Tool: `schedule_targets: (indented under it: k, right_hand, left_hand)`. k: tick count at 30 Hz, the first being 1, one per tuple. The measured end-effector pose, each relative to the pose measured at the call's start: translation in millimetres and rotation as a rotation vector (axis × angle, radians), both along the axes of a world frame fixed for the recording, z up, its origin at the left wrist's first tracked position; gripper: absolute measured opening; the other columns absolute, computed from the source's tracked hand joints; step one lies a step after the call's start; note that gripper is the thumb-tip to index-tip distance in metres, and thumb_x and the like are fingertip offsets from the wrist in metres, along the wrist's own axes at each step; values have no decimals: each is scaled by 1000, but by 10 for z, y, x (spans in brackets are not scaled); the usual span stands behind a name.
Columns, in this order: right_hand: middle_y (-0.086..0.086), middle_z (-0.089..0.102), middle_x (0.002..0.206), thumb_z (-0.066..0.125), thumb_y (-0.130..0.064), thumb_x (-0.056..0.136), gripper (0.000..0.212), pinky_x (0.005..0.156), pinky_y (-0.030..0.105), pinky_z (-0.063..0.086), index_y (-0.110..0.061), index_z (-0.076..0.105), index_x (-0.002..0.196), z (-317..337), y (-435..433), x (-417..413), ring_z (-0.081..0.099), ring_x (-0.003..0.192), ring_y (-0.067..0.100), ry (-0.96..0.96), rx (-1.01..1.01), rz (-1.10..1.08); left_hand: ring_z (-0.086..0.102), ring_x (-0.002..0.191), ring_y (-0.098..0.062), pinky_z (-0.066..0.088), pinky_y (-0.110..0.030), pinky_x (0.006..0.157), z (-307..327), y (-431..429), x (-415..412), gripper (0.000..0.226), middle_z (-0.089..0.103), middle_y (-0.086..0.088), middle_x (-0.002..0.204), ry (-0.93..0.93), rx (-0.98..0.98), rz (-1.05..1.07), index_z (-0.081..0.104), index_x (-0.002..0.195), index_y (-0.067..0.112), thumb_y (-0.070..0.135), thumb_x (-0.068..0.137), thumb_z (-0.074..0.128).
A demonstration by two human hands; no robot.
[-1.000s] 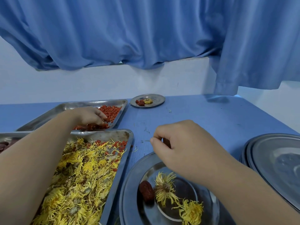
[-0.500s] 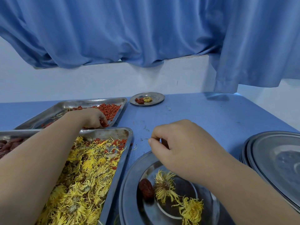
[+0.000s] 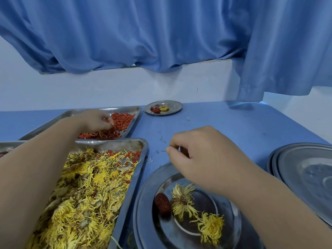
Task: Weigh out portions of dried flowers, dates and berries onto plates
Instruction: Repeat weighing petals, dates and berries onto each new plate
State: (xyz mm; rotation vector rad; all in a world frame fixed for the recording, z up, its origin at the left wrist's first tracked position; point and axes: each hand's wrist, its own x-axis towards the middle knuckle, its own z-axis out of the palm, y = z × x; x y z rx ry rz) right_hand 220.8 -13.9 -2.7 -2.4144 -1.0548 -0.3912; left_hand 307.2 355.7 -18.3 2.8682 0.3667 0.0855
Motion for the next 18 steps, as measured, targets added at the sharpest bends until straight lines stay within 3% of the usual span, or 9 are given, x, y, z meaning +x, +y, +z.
schedule_targets:
  k: [4, 8, 10, 13, 18]
  right_hand:
    - [2, 55, 59, 47, -35, 91, 30, 54, 37, 47, -14, 60, 75, 13, -13, 8, 52, 57, 18, -4, 13, 4]
    - [2, 57, 59, 48, -36, 90, 29, 53, 39, 47, -14, 61, 75, 31, -42, 11, 53, 57, 18, -15, 47, -5]
    - [2, 57, 59, 48, -36, 90, 28, 53, 38, 48, -15, 61, 75, 47, -64, 21, 53, 57, 17, -16, 58, -11]
    - [0, 56, 56, 49, -37, 90, 28, 52, 35, 47, -18, 60, 71, 90, -97, 25, 53, 56, 17, -13, 79, -16]
    - [-4, 50, 52, 53, -34, 88, 28, 52, 32, 43, -19, 57, 64, 206, -177, 20, 48, 54, 13, -12, 163, -11]
  left_hand:
    - [57, 75, -11, 36, -25, 60, -8, -7, -111, 10, 65, 2, 87, -86, 42, 25, 63, 83, 31, 24, 90, 64]
    - [64, 85, -28, 45, -32, 71, -17, -37, -174, 4, 70, -7, 93, -118, -69, 22, 67, 89, 26, 25, 91, 64]
    - [65, 83, -33, 50, -35, 75, 16, -67, -204, 6, 71, -13, 92, -140, -192, 19, 67, 92, 22, 25, 93, 62]
    - [68, 84, -24, 57, -33, 72, 77, -120, -255, 9, 70, -9, 92, -187, -378, 24, 68, 97, 20, 24, 94, 61]
    - [65, 70, -16, 59, -29, 72, 208, -386, -385, 15, 57, -2, 62, -175, -752, -49, 67, 106, 12, 17, 96, 58]
